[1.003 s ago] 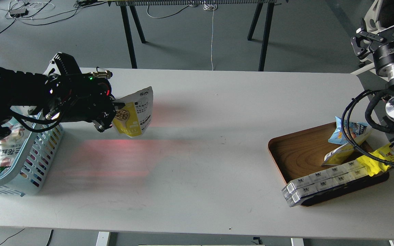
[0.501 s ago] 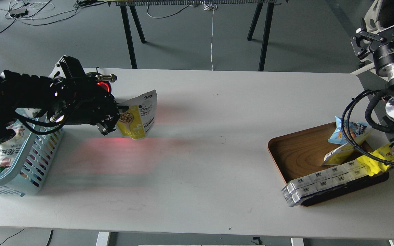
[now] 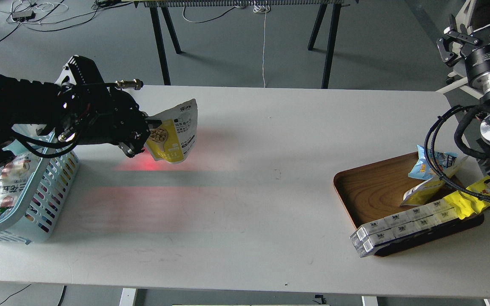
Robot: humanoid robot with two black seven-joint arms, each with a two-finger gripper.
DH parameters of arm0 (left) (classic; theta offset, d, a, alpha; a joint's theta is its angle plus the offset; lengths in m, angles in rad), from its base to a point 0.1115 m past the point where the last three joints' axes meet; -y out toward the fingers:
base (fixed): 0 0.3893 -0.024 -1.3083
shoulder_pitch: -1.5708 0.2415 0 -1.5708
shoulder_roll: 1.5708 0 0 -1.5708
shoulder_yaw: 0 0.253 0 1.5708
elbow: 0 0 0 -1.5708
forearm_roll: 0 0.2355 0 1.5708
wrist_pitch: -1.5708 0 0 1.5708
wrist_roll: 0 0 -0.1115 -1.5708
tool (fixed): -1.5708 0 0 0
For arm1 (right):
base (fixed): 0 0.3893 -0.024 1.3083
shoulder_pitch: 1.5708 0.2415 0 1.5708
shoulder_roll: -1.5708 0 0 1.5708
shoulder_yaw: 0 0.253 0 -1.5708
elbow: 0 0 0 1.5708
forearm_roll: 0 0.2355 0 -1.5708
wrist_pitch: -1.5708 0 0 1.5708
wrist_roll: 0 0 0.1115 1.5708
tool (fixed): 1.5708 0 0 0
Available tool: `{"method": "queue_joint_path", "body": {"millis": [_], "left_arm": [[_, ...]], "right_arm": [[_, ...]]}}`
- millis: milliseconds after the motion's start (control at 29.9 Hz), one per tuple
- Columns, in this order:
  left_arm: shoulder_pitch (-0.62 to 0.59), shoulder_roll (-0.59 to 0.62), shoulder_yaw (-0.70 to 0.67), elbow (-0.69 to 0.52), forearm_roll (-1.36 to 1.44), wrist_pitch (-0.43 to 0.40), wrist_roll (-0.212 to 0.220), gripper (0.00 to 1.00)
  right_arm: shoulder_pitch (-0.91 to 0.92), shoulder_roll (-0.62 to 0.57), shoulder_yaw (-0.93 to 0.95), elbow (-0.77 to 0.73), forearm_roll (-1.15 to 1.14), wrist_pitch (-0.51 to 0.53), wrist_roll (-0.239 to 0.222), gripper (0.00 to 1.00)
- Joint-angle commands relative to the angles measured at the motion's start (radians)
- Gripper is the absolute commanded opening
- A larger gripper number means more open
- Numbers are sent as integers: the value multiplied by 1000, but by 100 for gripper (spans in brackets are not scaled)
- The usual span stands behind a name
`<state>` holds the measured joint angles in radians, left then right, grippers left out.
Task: Scan snack and place in basket
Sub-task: 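Hold the packet in front of the scanner's red beam with the left gripper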
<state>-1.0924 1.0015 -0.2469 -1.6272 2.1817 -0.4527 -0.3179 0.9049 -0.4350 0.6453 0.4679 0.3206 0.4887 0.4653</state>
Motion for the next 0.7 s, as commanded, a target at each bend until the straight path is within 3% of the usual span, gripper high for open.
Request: {"method": "queue_joint_path", "body": {"millis": [0, 301, 669], "left_arm": [[-3, 2, -5, 6, 0, -1, -6, 0], [5, -3, 3, 20, 0, -3, -3, 0], [16, -24, 6, 131, 0, 3, -1, 0]], "right_arm": [[2, 1, 1, 0, 0, 0, 1, 99], [5, -1, 1, -2, 0, 0, 1, 99], [3, 1, -1, -2, 0, 0, 1, 99]]}}
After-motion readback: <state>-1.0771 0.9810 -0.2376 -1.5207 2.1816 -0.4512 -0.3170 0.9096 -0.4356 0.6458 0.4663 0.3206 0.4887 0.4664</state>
